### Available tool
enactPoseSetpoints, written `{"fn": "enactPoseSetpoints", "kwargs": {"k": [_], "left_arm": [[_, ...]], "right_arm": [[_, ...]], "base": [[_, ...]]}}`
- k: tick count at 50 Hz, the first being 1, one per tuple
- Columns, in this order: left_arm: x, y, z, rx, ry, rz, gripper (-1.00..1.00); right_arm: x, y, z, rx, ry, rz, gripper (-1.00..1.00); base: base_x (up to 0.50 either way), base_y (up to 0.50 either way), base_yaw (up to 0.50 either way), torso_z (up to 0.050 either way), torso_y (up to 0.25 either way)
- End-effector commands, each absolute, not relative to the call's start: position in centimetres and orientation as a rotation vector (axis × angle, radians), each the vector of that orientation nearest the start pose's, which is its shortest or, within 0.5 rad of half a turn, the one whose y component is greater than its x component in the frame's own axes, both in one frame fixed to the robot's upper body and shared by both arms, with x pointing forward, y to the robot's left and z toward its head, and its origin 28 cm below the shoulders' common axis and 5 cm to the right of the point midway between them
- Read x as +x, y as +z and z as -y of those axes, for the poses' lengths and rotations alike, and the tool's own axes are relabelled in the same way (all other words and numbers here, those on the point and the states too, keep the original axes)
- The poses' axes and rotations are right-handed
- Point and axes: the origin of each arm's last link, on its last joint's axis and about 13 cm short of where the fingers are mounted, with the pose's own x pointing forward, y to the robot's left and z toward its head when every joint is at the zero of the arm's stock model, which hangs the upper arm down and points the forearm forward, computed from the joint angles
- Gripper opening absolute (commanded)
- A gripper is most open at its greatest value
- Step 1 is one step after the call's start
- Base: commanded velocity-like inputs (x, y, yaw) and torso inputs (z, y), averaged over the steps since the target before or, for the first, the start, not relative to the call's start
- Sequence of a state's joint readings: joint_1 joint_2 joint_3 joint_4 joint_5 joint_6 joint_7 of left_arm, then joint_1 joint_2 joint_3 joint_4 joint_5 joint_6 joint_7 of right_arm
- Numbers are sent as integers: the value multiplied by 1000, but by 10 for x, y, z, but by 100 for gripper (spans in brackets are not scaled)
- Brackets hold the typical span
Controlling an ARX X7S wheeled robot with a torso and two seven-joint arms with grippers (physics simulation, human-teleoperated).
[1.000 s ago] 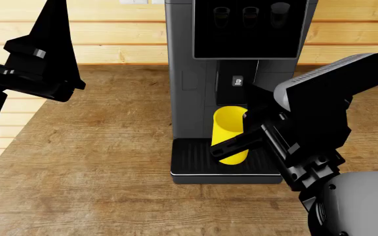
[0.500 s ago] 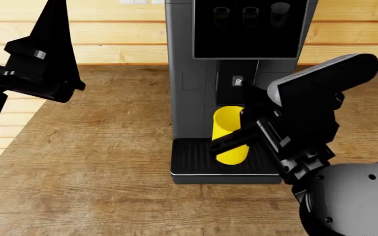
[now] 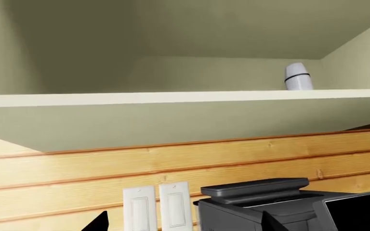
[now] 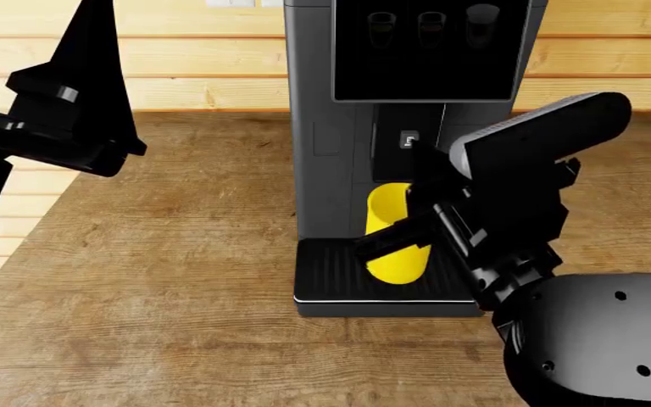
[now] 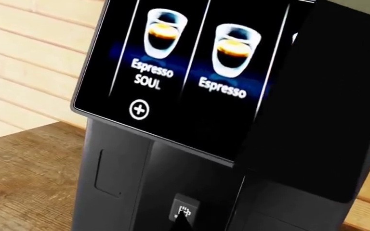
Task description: Pick the mug from the cabinet, place it under the coffee machine dispenser, and press the start button.
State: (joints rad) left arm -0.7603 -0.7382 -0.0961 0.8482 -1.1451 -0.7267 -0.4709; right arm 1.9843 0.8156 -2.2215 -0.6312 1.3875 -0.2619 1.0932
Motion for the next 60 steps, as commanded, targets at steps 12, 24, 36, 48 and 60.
{"fn": "enactPoseSetpoints", "kwargs": {"k": [12,24,36,48,60], "left_arm": [[192,299,-258,30,-242,617,100],[192,298,-258,27,-241,618,100],[192,299,-259,26,-240,620,100],[191,299,-260,25,-238,623,100],[192,298,-259,24,-236,621,100]], "right_arm": [[220,245,82,-241,248,116,-100],[221,245,78,-247,257,119,-100],[224,242,77,-262,245,107,-100],[226,242,78,-277,226,101,-100],[226,238,80,-278,218,93,-100]], "base": [[0,0,0,0,0],[0,0,0,0,0],[0,0,0,0,0],[4,1,3,0,0],[3,1,1,0,0]]}}
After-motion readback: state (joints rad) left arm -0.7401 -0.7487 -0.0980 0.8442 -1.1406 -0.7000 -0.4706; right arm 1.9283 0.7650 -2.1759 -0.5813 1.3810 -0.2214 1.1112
